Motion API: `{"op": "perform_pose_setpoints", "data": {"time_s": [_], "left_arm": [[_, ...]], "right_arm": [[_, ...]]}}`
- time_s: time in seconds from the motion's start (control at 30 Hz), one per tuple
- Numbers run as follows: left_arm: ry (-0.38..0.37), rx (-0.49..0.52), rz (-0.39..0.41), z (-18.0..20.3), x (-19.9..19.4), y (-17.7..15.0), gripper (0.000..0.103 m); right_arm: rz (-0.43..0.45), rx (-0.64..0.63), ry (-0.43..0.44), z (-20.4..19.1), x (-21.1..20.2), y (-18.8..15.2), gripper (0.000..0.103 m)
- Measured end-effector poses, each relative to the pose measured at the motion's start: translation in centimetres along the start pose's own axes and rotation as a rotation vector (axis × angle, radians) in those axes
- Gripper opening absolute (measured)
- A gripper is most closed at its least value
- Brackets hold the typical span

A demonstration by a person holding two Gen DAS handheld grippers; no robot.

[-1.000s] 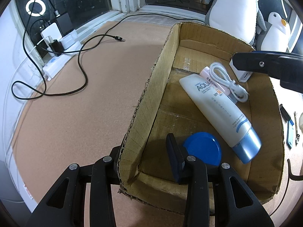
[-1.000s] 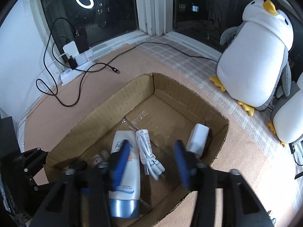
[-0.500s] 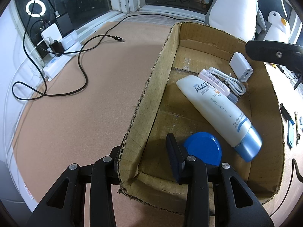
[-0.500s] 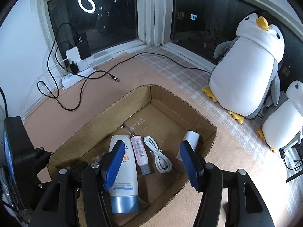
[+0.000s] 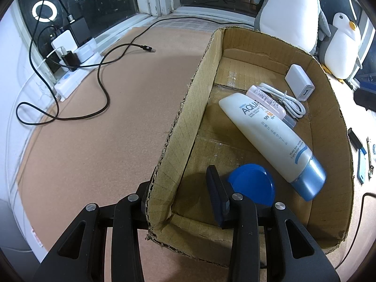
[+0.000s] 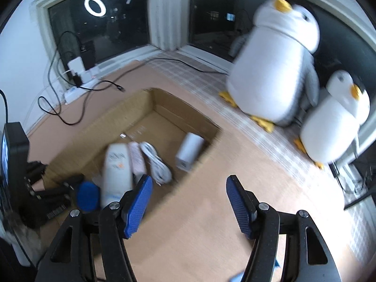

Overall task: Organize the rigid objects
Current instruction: 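Move the right tool to the black cylinder and grasp it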

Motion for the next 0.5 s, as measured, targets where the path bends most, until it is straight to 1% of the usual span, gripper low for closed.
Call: {"op": "perform_pose_setpoints", "data": {"time_s": [0.27, 0.4, 0.5], "left_arm": [[0.003, 0.002, 0.000, 0.0, -0.1, -0.1, 0.036], [0.003, 0.002, 0.000, -0.1, -0.1, -0.1, 0.036], [0.004, 0.002, -0.001, 0.0, -0.1, -0.1, 0.036]], "right_arm": [[-0.065, 0.130, -0.026, 7.4, -0.1, -4.4, 0.061], [-0.093, 0.163, -0.047, 10.1, 0.1, -6.2, 0.061], [-0.117, 0.176, -0.046, 11.4, 0.6, -7.2, 0.061]]}}
Point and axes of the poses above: each gripper's, at about its wrist camera, not at the fingertips, and x roughly the way its jaws point, z to its right, y to its top, the point moved 10 cm from there along x, roughly the way its jaws point, and after that the axes turned 3 degrees about -z, right-handed, at the moved point
